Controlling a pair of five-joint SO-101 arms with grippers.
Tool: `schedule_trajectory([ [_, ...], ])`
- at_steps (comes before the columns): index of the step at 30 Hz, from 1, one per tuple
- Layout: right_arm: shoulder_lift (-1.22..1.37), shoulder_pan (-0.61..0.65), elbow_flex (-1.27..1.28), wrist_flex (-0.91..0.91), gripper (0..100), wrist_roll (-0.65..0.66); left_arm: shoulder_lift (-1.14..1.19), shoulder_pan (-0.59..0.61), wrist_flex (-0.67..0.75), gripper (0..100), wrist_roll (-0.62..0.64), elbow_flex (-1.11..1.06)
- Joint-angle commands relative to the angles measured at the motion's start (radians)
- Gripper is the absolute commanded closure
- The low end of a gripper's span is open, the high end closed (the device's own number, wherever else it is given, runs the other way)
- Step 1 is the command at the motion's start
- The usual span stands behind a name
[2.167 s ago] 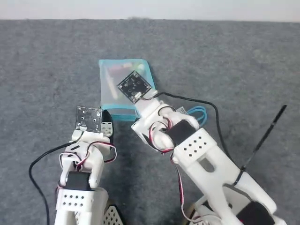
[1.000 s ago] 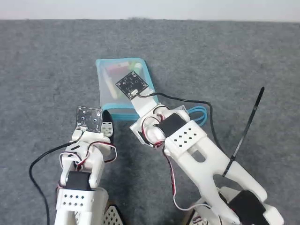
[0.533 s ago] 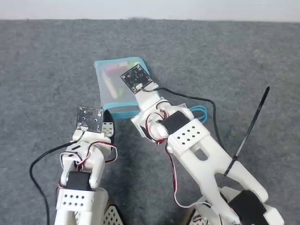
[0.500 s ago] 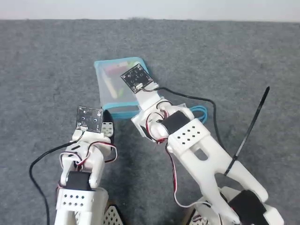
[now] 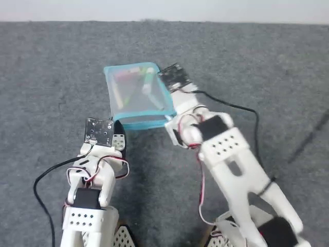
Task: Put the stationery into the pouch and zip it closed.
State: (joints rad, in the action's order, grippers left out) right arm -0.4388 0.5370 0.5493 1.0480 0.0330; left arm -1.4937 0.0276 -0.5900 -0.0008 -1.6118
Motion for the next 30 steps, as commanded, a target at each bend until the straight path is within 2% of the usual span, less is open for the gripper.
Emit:
schedule_trajectory([
  [1, -0.134, -0.053, -0.055, 0.050, 99.2, 0.000, -0.018, -0.002, 0.058, 99, 0.014, 0.013],
  [11, -0.220, -0.047, 0.031, 0.050, 99.2, 0.005, -0.018, 0.000, 0.060, 99, 0.014, 0.010],
  [17, -0.217, 0.079, 0.104, -0.071, 99.2, 0.032, -0.018, 0.003, 0.063, 99, 0.014, 0.010],
  [25, -0.217, 0.097, 0.110, -0.111, 99.2, 0.041, -0.018, -0.002, 0.060, 99, 0.014, 0.010],
  [30, -0.217, 0.177, 0.112, -0.116, 99.2, 0.112, -0.018, -0.002, 0.060, 99, 0.014, 0.010],
])
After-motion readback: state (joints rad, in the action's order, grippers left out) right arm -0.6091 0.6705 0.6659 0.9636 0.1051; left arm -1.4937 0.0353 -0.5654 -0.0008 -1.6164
